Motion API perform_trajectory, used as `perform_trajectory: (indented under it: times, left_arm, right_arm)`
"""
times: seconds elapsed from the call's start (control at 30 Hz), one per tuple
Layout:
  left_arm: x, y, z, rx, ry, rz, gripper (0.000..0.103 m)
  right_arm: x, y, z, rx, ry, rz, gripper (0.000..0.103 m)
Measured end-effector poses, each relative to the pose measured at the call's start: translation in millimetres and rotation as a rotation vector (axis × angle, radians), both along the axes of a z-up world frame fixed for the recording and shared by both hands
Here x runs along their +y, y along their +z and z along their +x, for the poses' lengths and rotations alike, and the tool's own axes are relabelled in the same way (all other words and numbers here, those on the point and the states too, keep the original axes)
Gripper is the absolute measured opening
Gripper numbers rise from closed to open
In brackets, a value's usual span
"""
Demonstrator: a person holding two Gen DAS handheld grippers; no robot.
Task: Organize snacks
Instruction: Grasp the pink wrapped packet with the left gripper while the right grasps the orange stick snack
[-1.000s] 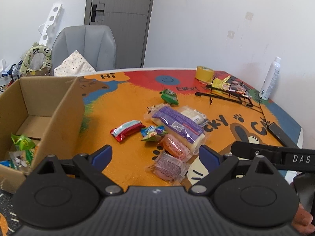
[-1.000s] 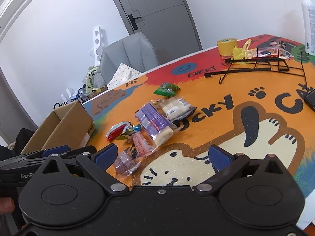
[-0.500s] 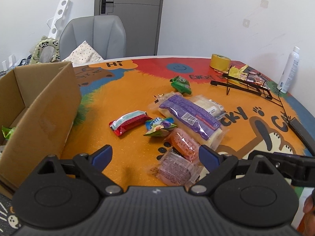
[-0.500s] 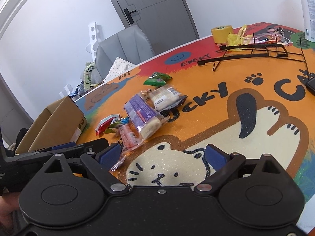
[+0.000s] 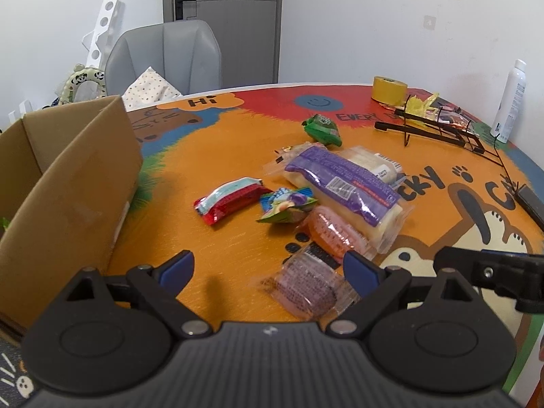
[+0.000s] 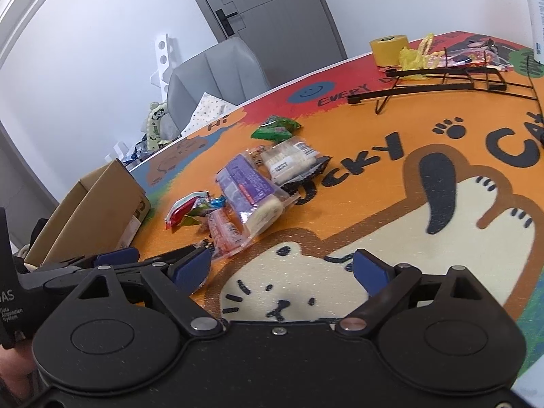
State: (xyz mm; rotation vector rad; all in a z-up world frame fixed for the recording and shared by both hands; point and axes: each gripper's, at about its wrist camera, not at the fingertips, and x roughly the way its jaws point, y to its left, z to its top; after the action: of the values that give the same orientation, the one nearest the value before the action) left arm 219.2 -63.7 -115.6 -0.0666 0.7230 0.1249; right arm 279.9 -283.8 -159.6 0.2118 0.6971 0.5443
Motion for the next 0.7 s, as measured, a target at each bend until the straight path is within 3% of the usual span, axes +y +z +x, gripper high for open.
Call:
perform_trajectory:
  times: [0.23,0.33,0.47,0.7]
  left_arm:
    - [15,2,-10,-0.006,0.017,-0.020,0.092]
    - [18,2,-12,-0.020,0.016,-0.038,0.086]
    - [16,1,-11,-0.014,-0.013,-0.066,0.067]
    - [7,-1,-12,-0.017,-0.049,-0.090,0.064]
  right_arm:
    - [18,0,-2,-0.005,0.038,0.007,0.089]
    - [24,0,-2,-0.006,0.051,0.000,0.086]
    - [24,1,-2,-0.010,0.052,-0.002,0.082]
    - [24,2,1,-0.006,0.044,0.007,0.076]
